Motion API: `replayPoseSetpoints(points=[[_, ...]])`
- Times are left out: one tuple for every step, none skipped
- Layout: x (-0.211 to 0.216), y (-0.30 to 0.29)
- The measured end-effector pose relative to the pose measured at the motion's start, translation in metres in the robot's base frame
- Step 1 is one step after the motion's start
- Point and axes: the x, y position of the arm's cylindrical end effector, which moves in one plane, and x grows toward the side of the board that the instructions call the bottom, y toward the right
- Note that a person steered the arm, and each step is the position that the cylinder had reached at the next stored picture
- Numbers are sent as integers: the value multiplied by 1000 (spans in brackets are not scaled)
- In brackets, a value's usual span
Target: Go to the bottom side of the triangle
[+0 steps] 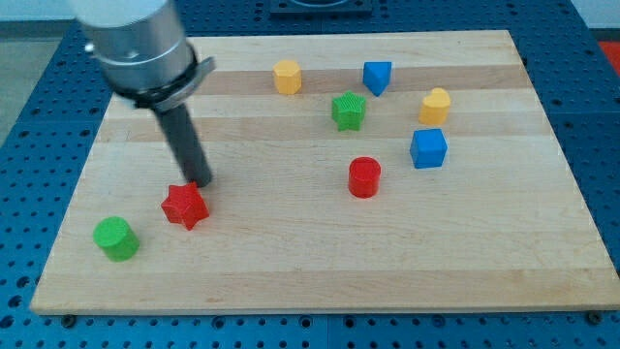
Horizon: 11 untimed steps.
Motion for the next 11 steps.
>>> replayPoseSetpoints(points=[[-39, 76], [-58, 160], [-58, 169], [-62, 211], [-90, 250], [-112, 247], [-119, 233], [-119, 227], [-119, 225], [-119, 219], [-119, 210]])
